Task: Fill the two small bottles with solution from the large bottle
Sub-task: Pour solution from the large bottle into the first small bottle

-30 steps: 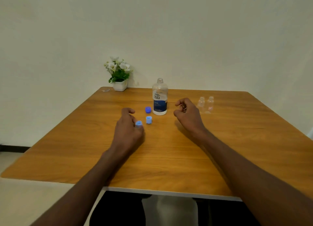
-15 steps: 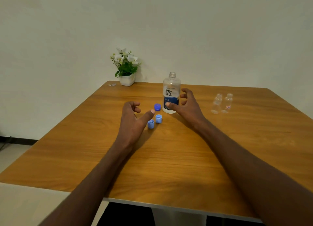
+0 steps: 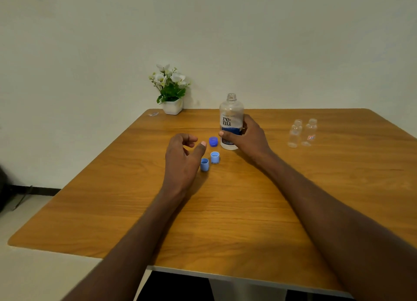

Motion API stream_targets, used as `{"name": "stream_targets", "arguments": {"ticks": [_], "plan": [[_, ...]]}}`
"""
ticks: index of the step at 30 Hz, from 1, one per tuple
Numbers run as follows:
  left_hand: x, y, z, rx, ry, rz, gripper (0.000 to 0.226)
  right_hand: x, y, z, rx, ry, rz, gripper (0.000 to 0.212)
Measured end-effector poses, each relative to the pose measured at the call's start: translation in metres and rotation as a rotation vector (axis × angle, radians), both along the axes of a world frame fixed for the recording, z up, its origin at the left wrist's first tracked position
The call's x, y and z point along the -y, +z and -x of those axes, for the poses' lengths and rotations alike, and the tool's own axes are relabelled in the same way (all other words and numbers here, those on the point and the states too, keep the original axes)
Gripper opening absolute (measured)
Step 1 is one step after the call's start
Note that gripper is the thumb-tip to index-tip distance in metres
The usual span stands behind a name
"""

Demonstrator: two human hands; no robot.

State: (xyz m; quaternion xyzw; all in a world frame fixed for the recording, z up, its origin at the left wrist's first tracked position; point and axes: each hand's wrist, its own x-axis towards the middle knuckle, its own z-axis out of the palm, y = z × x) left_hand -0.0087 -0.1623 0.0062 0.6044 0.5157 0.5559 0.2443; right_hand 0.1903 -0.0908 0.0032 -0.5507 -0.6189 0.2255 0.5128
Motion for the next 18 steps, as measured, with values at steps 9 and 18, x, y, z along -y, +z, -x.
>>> {"name": "stream_targets", "arguments": {"ticks": [9, 18], "plan": [[0.014, 0.004, -0.018, -0.089, 0.102, -0.344, 0.017, 0.040, 0.015, -0.005, -0.276, -0.013, -0.108, 0.061], [0.013, 0.009, -0.145, 0.153, -0.182, -0.193, 0.032, 0.106, 0.043, -0.083, -0.119, -0.217, -0.316, 0.060]]}}
